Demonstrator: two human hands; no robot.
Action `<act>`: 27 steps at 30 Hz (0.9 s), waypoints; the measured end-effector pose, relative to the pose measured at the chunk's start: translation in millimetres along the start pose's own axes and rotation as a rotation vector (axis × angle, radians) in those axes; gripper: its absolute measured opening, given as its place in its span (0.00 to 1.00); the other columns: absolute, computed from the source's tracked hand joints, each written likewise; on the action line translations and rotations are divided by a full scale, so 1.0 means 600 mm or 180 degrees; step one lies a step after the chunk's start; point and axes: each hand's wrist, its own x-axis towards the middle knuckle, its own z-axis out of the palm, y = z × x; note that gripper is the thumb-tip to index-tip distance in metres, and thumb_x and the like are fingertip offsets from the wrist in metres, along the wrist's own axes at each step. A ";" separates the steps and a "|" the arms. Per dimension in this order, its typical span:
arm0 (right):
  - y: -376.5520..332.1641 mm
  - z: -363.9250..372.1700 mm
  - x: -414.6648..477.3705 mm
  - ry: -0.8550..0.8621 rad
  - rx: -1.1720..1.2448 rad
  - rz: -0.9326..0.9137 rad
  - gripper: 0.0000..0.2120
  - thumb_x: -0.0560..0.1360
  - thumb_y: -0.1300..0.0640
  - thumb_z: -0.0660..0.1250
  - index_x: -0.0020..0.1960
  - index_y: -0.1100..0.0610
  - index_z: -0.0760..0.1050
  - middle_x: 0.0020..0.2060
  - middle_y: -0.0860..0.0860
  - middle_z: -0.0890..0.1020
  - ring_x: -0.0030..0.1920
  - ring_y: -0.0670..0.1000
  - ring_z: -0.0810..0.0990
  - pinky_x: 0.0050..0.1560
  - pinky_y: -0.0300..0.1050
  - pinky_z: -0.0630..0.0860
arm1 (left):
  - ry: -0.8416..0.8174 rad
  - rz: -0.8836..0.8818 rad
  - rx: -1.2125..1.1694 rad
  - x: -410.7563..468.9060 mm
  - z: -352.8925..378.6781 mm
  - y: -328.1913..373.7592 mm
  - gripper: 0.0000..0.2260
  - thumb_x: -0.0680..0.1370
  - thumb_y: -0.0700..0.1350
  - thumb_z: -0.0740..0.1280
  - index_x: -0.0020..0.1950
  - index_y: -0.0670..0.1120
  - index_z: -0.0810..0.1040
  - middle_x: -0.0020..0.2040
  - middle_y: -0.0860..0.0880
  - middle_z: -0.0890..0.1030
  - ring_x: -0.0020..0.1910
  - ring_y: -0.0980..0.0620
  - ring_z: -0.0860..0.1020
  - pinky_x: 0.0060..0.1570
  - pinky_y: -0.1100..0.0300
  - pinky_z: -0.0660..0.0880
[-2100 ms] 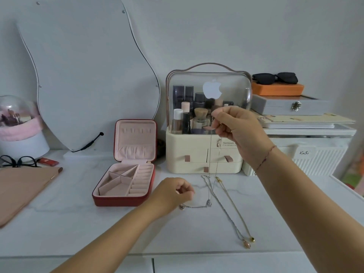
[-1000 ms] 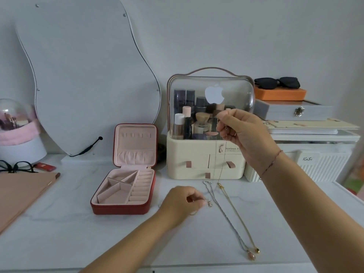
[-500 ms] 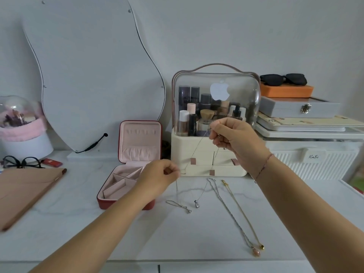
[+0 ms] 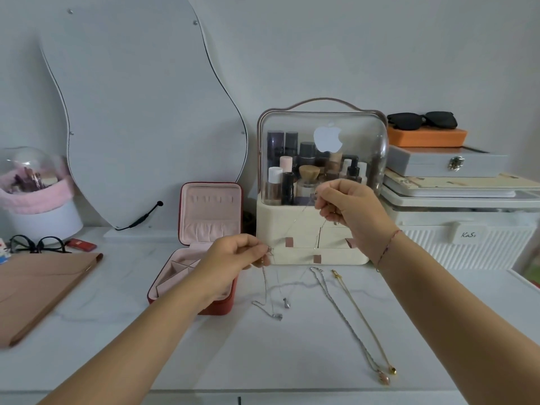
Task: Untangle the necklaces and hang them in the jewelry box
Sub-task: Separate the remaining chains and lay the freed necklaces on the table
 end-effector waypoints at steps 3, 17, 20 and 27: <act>0.014 -0.001 0.000 0.0019 0.0001 0.0103 0.06 0.77 0.60 0.65 0.44 0.61 0.78 0.32 0.52 0.81 0.33 0.48 0.76 0.38 0.39 0.76 | 0.0089 0.0216 0.0012 0.000 0.002 0.022 0.06 0.77 0.40 0.66 0.48 0.41 0.82 0.38 0.47 0.85 0.37 0.58 0.81 0.42 0.68 0.75; 0.006 -0.012 -0.012 -0.0243 0.0811 -0.0034 0.06 0.77 0.60 0.64 0.42 0.57 0.75 0.26 0.49 0.69 0.26 0.47 0.60 0.28 0.38 0.58 | 0.0354 0.0329 0.0449 0.024 -0.016 0.046 0.04 0.76 0.42 0.69 0.44 0.43 0.83 0.42 0.44 0.85 0.44 0.46 0.82 0.50 0.56 0.78; -0.012 -0.016 -0.005 -0.0244 0.1153 -0.0111 0.09 0.78 0.61 0.63 0.40 0.55 0.74 0.24 0.47 0.66 0.23 0.45 0.58 0.25 0.37 0.53 | 0.0165 0.0138 0.0244 0.023 -0.018 0.035 0.03 0.76 0.40 0.68 0.46 0.43 0.81 0.43 0.46 0.85 0.42 0.54 0.81 0.47 0.64 0.76; -0.035 -0.009 -0.003 -0.0525 0.0967 -0.0191 0.09 0.79 0.60 0.63 0.40 0.56 0.73 0.23 0.47 0.65 0.23 0.45 0.57 0.28 0.41 0.50 | -0.0146 -0.0015 0.0081 0.026 0.001 -0.009 0.05 0.80 0.40 0.63 0.50 0.40 0.77 0.43 0.48 0.84 0.41 0.57 0.80 0.45 0.62 0.72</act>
